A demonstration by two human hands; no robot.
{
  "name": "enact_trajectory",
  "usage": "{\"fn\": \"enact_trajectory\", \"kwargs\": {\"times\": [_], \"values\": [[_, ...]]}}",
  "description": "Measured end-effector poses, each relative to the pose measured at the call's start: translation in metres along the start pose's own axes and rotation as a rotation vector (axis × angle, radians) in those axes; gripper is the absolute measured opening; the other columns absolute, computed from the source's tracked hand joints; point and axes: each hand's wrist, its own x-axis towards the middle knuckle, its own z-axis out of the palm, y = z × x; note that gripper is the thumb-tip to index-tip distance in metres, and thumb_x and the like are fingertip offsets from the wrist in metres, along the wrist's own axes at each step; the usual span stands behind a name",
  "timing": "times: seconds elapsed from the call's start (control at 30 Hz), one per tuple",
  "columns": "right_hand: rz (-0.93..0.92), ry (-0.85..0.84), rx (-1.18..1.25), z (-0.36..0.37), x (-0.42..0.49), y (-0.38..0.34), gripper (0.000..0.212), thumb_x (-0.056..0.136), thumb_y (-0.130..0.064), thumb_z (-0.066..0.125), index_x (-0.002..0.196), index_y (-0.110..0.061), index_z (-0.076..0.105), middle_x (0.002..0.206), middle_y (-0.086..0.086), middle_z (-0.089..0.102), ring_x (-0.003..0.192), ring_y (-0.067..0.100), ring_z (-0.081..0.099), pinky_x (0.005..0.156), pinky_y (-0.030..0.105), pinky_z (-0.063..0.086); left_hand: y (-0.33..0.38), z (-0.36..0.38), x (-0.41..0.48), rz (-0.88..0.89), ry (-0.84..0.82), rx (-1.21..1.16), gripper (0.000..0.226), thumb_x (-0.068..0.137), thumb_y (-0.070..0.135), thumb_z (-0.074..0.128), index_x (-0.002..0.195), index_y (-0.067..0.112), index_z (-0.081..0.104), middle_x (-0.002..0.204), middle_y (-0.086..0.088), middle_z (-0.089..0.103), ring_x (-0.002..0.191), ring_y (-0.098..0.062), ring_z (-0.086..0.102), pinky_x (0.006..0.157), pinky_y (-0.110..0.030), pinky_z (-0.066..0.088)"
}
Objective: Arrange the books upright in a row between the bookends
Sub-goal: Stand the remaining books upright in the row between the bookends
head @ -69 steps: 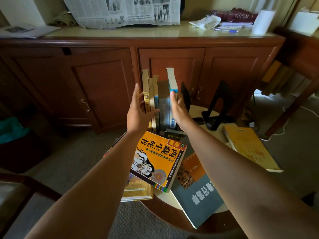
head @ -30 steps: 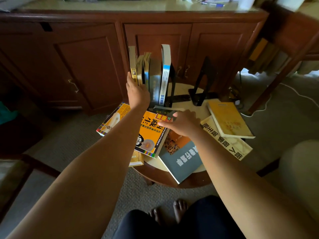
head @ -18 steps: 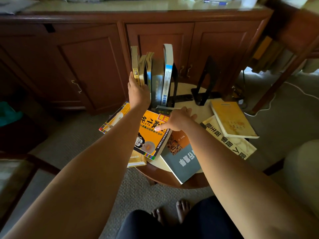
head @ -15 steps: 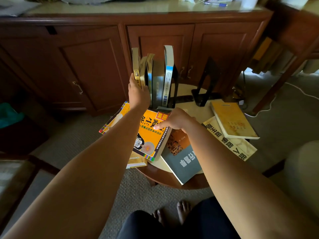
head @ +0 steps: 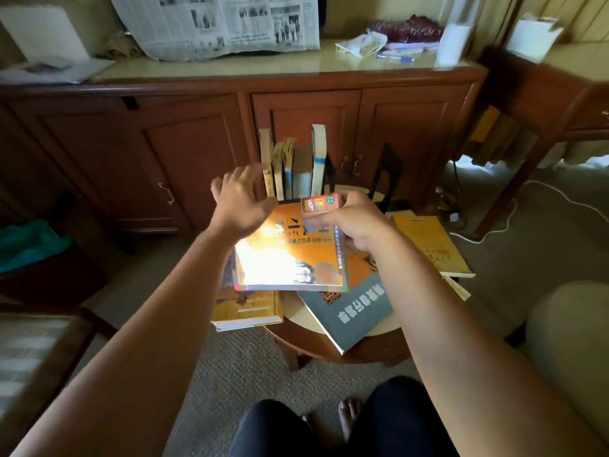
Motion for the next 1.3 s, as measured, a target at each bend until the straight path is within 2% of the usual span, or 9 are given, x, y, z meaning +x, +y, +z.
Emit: {"fn": "enact_trajectory", "kwargs": {"times": [0.17, 0.43, 0.6, 0.77, 0.9, 1.03, 1.13, 1.2, 1.3], "values": [[-0.193, -0.087, -0.105, -0.037, -0.023, -0.026, 0.042, 0.066, -0.007, 0.094, 0.101, -0.017, 0.072, 0.092, 0.001, 0.079, 0.092, 0.016, 0.075, 0.094, 0.035, 0.055, 0.010, -0.032, -0.007, 0.057, -0.538, 0.166, 0.086, 0.064, 0.066, 0.085, 0.137, 0.025, 0.065, 0.132, 0.004, 0.070, 0.126, -0.018, 0.063, 0.116, -0.045, 0.039], [-0.346, 0.089, -0.030, -0.081, -0.060, -0.057, 0.056, 0.073, -0.017, 0.085, 0.124, -0.029, 0.065, 0.125, 0.004, 0.066, 0.112, 0.018, 0.065, 0.092, 0.042, 0.056, 0.057, -0.023, -0.033, 0.025, -0.333, -0.033, 0.027, 0.082, 0.037, 0.088, 0.070, 0.033, 0.064, 0.060, 0.013, 0.062, 0.052, 0.002, 0.055, 0.047, -0.015, 0.035], [0.021, 0.523, 0.419, -0.060, -0.091, -0.063, 0.073, 0.079, -0.057, 0.071, 0.136, -0.017, 0.049, 0.126, 0.009, 0.057, 0.096, 0.015, 0.060, 0.070, 0.033, 0.053, 0.072, 0.013, -0.065, -0.016, -0.072, 0.017, 0.029, 0.087, 0.050, 0.075, 0.090, 0.021, 0.077, 0.073, 0.001, 0.073, 0.069, -0.022, 0.071, 0.057, -0.034, 0.054], [0.391, -0.006, 0.821, -0.050, -0.099, -0.066, 0.089, 0.078, -0.054, 0.079, 0.147, -0.022, 0.033, 0.144, 0.028, 0.044, 0.131, 0.058, 0.045, 0.097, 0.084, 0.032, 0.081, 0.049, -0.098, 0.156, 0.150, 0.032, 0.029, 0.091, 0.041, 0.075, 0.108, 0.019, 0.079, 0.077, -0.004, 0.078, 0.061, -0.024, 0.073, 0.052, -0.025, 0.048], [0.334, 0.053, 0.784, -0.060, -0.094, -0.056, 0.039, 0.090, -0.004, 0.061, 0.125, -0.007, 0.044, 0.134, 0.034, 0.048, 0.123, 0.063, 0.048, 0.092, 0.085, 0.036, 0.068, 0.066, -0.103, 0.357, 0.100, 0.049, 0.041, 0.090, 0.037, 0.078, 0.120, 0.009, 0.075, 0.098, -0.008, 0.080, 0.077, -0.023, 0.077, 0.061, -0.032, 0.060], [0.164, 0.247, 0.493, -0.058, -0.088, -0.044, 0.027, 0.086, 0.000, 0.054, 0.111, -0.009, 0.055, 0.116, 0.027, 0.062, 0.094, 0.041, 0.066, 0.071, 0.063, 0.059, 0.052, 0.053, -0.079, 0.417, -0.232, -0.201, 0.054, 0.098, 0.056, 0.054, 0.131, 0.015, 0.070, 0.125, -0.003, 0.073, 0.115, -0.017, 0.068, 0.095, -0.033, 0.056], [-0.001, 0.440, 0.280, -0.057, -0.081, -0.042, 0.014, 0.086, -0.006, 0.057, 0.094, -0.017, 0.060, 0.097, 0.017, 0.066, 0.084, 0.036, 0.070, 0.072, 0.059, 0.062, 0.070, 0.044, -0.027, 0.181, -0.146, -0.278, 0.044, 0.106, 0.046, 0.046, 0.127, 0.016, 0.071, 0.118, -0.005, 0.073, 0.097, -0.018, 0.070, 0.077, -0.018, 0.049], [-0.120, 0.538, 0.150, -0.059, -0.072, -0.039, 0.021, 0.087, -0.014, 0.061, 0.107, -0.019, 0.065, 0.095, 0.006, 0.069, 0.084, 0.028, 0.073, 0.074, 0.056, 0.063, 0.085, 0.044, 0.023, 0.110, -0.130, -0.088, 0.037, 0.110, 0.028, 0.043, 0.139, 0.018, 0.063, 0.127, -0.010, 0.071, 0.093, -0.023, 0.071, 0.071, -0.017, 0.049], [-0.276, 0.568, 0.054, -0.063, -0.058, -0.036, 0.048, 0.093, -0.021, 0.060, 0.139, -0.032, 0.056, 0.104, -0.012, 0.069, 0.082, 0.006, 0.070, 0.073, 0.032, 0.063, 0.090, 0.052, 0.094, 0.169, -0.245, 0.197, 0.054, 0.106, 0.009, 0.035, 0.159, 0.020, 0.037, 0.164, -0.005, 0.040, 0.146, -0.026, 0.044, 0.116, -0.040, 0.040]]}}
